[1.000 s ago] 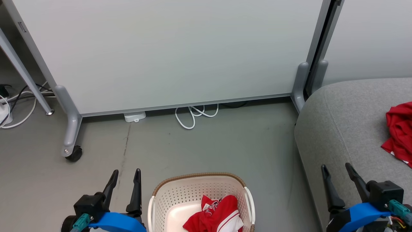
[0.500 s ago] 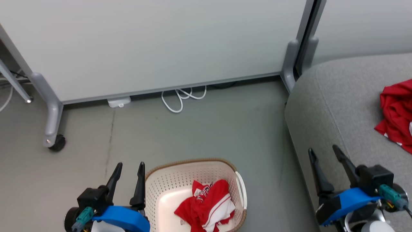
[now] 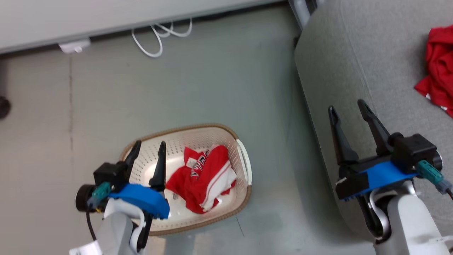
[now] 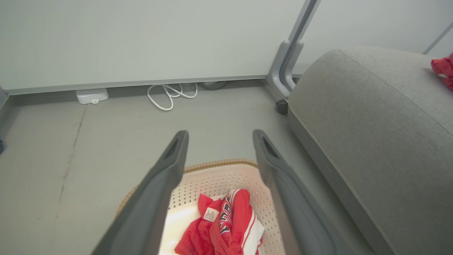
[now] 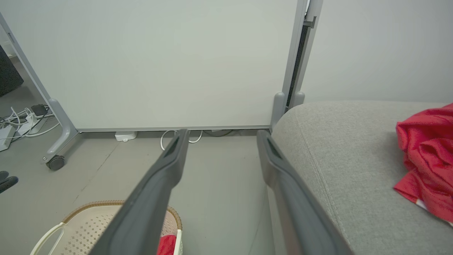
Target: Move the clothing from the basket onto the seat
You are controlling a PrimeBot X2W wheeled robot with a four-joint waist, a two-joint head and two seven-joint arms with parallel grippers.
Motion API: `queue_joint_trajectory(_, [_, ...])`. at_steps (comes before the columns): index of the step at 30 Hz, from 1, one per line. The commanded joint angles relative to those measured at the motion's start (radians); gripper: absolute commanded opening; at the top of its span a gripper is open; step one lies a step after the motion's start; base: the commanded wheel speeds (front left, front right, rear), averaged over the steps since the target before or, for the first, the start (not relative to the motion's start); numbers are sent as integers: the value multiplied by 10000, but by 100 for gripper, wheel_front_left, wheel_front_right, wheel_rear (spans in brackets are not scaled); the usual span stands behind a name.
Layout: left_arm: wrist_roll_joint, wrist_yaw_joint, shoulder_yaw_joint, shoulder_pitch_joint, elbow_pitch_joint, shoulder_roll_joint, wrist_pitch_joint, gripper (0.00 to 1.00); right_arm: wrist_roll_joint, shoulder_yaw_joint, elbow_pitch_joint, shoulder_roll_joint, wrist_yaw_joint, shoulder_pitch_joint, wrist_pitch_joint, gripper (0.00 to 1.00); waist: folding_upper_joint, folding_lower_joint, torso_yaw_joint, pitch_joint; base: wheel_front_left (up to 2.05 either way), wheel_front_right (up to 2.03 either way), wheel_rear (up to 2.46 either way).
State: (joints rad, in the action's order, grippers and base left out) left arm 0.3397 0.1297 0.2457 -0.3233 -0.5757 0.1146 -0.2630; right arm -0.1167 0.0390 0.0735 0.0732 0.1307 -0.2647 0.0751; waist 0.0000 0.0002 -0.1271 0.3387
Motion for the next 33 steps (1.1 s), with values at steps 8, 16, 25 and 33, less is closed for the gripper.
queue_joint_trajectory(8, [101, 12, 348, -1738, -1431, 329, -27, 100, -213, 585, 122, -136, 1, -1175, 463, 100, 0, -2, -1066, 2357, 0, 0, 0])
queue_joint_trajectory(16, [438, 12, 681, -2513, -2708, 585, -27, 100, -433, 964, 289, -220, 1, -1730, 818, 100, 0, -2, -1530, 3329, 0, 0, 0])
queue_joint_trajectory(25, [1024, 12, 1223, -3214, -4144, 896, 11, 100, -916, 1396, 622, -239, 1, -2102, 1321, 100, 0, -2, -2172, 4168, 0, 0, 0])
queue_joint_trajectory(33, [1288, -39, 1122, -3740, -5117, 1029, 69, 100, -1254, 1583, 788, -236, 1, -2239, 1583, 100, 0, -2, -2513, 4644, 0, 0, 0])
